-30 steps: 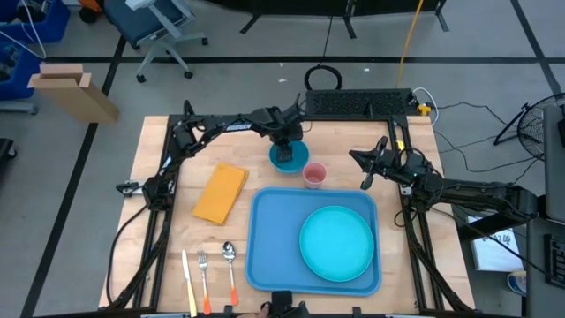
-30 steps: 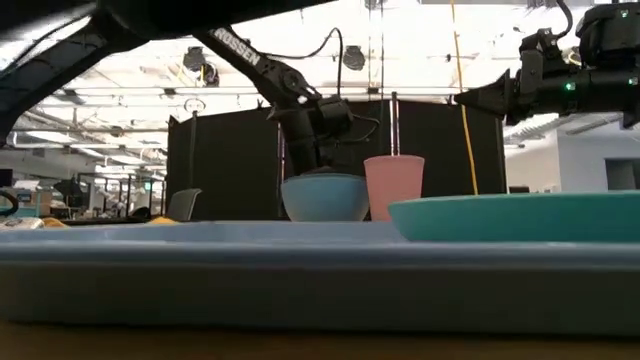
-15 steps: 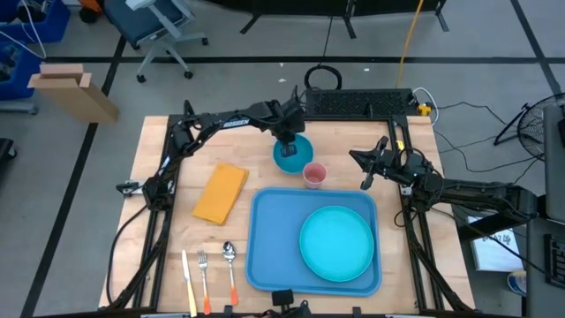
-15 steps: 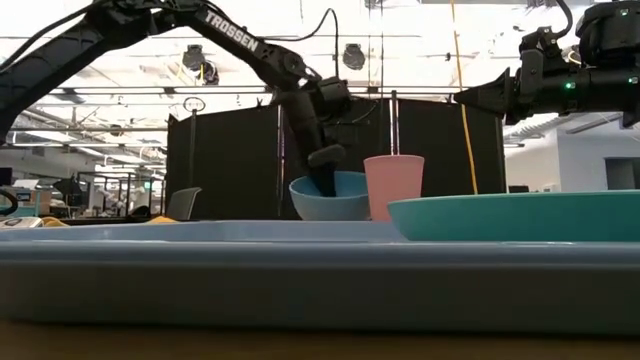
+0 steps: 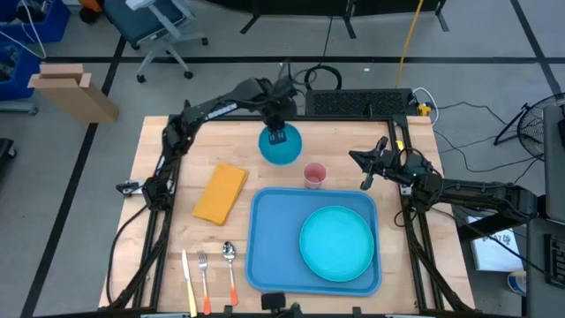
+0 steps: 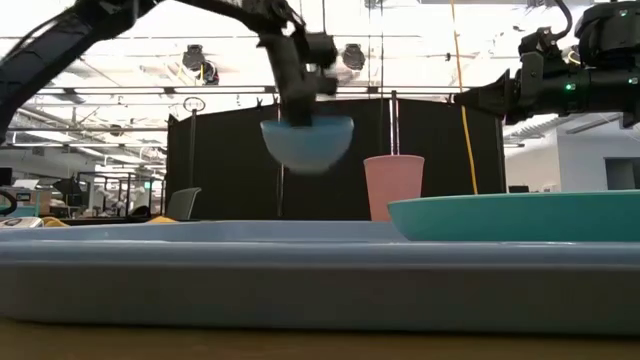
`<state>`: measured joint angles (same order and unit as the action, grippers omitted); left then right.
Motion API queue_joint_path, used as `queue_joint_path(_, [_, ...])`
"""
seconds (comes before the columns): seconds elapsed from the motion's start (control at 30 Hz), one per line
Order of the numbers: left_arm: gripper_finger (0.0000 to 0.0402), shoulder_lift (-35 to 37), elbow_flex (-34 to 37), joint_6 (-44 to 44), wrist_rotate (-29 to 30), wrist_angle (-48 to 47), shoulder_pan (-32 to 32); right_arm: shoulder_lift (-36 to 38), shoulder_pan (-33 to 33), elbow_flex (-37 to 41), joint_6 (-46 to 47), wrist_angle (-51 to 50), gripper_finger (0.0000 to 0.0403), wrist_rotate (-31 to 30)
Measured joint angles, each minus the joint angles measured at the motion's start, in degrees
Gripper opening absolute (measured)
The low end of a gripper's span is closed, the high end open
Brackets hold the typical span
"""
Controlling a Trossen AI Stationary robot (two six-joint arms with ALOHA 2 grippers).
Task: Set up tray
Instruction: Put the blue bowl on the light blue plate
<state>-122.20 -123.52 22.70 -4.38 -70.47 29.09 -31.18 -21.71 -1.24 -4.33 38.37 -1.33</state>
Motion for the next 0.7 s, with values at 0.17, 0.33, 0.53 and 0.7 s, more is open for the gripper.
queue_joint_path(0.17, [0.0013, 6.0, 1.3, 1.9, -3.7, -1.2, -4.4, 0.0, 0.0, 0.0, -0.6, -0.7, 0.0000, 0.6])
queue_joint_path(0.33, [0.0013, 7.6, 1.4, 0.7, -3.1, -1.2, -12.1, 0.0, 0.0, -0.3, 0.3, -1.4, 0.0000, 7.2])
queue_joint_path(0.53, [0.0013, 6.3, 1.5, -3.7, -3.4, 2.8, -22.1, 0.0, 0.0, -2.0, 4.6, -3.4, 0.0000, 7.5])
queue_joint_path(0.7, [0.0013, 4.3, 1.4, -10.2, -3.1, 7.8, -28.0, 0.0, -0.1, -2.0, 5.1, -4.0, 0.0000, 7.1])
